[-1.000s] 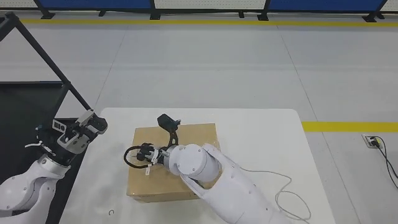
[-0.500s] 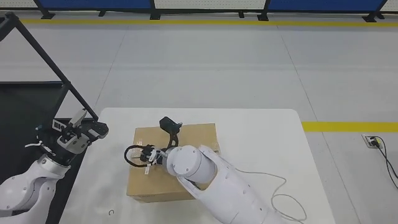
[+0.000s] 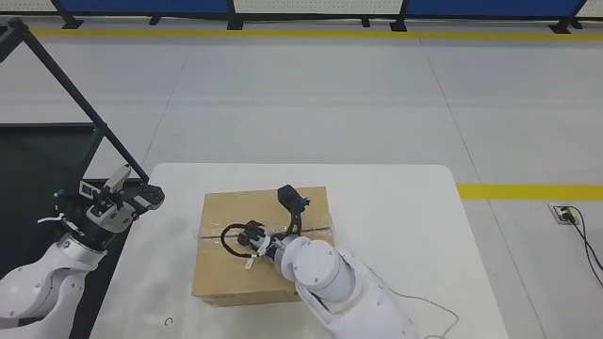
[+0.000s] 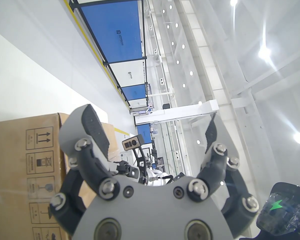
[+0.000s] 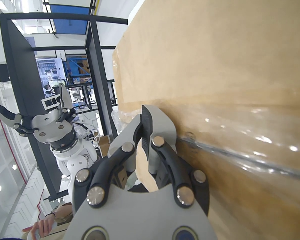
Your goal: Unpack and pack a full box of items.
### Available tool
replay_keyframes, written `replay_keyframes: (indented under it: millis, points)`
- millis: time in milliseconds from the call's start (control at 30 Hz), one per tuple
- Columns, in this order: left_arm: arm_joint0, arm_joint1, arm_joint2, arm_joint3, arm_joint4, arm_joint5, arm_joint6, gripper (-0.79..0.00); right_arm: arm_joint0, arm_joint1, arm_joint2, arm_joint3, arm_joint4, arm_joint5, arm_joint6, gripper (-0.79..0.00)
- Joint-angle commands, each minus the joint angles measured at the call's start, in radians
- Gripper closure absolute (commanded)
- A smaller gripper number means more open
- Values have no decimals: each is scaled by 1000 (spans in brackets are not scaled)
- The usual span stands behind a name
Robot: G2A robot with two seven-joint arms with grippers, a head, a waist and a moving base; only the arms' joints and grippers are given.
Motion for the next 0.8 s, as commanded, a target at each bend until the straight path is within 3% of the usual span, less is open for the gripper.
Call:
replay_keyframes:
  millis: [0, 533, 767]
  points:
    - [0, 0, 0, 0, 0, 0, 0, -785, -34, 9, 23, -43, -18, 13, 2, 0]
    - [0, 0, 0, 0, 0, 0, 0, -785, -212, 40, 203, -224, -9, 99, -120, 0]
    - [0, 0, 0, 0, 0, 0, 0, -785, -291, 46, 267, -299, 18, 80, -183, 0]
